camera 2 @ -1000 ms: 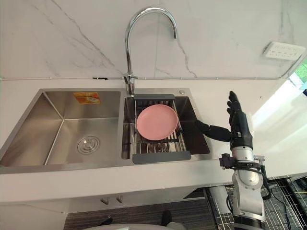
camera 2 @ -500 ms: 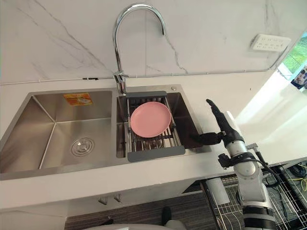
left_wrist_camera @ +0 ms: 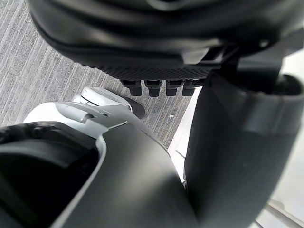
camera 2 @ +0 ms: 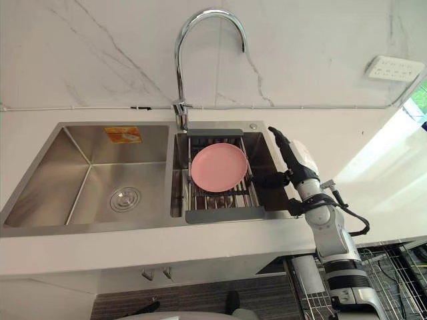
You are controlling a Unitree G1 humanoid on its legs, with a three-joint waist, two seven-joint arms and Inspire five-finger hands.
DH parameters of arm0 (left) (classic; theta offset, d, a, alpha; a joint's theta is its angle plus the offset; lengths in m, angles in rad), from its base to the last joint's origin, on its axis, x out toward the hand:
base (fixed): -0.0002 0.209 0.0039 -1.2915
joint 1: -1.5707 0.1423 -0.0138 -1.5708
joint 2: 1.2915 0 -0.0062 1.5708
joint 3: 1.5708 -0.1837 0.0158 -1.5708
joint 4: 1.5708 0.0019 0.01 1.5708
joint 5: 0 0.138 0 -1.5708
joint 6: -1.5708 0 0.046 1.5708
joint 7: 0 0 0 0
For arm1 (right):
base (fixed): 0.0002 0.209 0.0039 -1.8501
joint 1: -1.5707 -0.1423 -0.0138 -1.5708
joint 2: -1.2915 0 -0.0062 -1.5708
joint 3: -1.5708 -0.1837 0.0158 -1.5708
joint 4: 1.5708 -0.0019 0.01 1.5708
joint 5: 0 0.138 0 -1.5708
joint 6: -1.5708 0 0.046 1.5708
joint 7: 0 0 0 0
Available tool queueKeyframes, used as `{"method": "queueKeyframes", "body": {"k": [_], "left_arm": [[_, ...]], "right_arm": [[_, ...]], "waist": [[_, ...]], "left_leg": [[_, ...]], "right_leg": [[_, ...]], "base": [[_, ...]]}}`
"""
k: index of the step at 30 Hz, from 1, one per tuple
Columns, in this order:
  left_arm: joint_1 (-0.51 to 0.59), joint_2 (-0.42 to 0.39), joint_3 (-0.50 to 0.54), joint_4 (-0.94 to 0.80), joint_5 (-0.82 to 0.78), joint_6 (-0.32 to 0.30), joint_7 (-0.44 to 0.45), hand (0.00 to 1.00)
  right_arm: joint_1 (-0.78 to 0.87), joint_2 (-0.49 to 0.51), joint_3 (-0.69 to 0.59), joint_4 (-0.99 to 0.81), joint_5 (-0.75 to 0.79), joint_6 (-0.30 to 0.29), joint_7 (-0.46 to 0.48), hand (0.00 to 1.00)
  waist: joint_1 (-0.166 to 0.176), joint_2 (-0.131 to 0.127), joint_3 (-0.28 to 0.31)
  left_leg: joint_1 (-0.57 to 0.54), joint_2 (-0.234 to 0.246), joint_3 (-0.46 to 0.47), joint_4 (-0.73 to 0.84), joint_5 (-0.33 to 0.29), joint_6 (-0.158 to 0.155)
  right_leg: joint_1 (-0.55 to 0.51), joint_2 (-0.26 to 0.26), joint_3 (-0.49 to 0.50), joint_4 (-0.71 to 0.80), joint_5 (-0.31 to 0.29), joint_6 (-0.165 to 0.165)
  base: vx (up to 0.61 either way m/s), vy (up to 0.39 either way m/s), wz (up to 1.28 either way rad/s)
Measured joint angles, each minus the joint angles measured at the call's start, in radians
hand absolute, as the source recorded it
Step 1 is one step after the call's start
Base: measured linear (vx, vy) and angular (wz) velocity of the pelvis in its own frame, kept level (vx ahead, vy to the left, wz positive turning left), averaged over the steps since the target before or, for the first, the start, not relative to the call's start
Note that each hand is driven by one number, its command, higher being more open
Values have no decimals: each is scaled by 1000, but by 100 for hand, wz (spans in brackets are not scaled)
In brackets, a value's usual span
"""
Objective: Walk over to the sink, pick up the cup, carry it to the dishwasher, place the cup inside the dishwasher, then close the dishwasher door
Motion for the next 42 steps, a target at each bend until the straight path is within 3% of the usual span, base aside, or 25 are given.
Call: {"method": "queueKeyframes", "body": {"k": [4, 6, 26, 42], "left_arm": [[0, 2, 1, -3, 10, 0, 2, 100], [2, 3, 3, -14, 24, 3, 2, 100], [6, -2, 4, -21, 41, 6, -2, 100], [4, 0, -8, -21, 38, -1, -1, 100]], "right_arm": [[0, 2, -10, -1, -45, 31, -106, 100], [0, 5, -21, -15, -44, 37, -116, 100], [-14, 49, 34, -95, -108, 5, -42, 100], [-14, 81, 169, 47, -245, 32, -1, 100]], "waist": [[0, -1, 0], [0, -3, -1], [9, -13, -7], [20, -13, -6]], "left_leg": [[0, 0, -3, 0, 0, 0], [1, 0, -1, -2, 0, 0], [17, 1, 5, -8, 1, 1], [10, -2, -17, -16, 12, 1]], "right_leg": [[0, 0, -3, 3, 1, -1], [0, 0, -1, 4, 1, -1], [11, 1, 2, -1, 0, 0], [12, -4, -17, -2, 0, 0]], "base": [[1, 2, 1], [3, 5, -2], [-5, 2, -1], [-4, 0, 3]]}}
